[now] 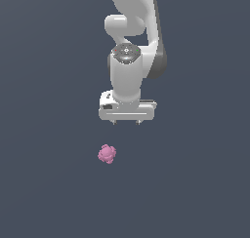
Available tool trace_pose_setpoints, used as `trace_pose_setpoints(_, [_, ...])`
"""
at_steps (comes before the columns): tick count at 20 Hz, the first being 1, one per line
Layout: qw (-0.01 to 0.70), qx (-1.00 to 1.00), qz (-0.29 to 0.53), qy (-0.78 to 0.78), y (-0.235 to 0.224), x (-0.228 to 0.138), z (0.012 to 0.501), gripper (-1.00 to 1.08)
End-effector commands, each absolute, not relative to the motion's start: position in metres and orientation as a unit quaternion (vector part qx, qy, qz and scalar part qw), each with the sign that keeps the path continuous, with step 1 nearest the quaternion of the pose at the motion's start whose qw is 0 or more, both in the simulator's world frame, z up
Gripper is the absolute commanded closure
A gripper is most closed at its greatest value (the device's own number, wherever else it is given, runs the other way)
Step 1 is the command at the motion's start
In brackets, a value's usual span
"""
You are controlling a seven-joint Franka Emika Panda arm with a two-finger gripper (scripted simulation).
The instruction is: Pick up the object and move it to a goal position.
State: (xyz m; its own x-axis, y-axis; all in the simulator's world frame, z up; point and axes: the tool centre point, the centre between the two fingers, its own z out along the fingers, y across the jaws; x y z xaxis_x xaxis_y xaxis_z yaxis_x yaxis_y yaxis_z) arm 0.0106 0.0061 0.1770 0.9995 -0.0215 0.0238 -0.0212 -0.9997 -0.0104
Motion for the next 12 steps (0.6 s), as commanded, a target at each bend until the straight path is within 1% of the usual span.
trace_pose_setpoints(1, [0.005,-1.0,-0.012,0.011,0.006,0.011,0.177,-0.92])
trace_pose_setpoints(12, [0.017,-1.0,-0.016,0.01,0.023,0.013,0.191,-0.92])
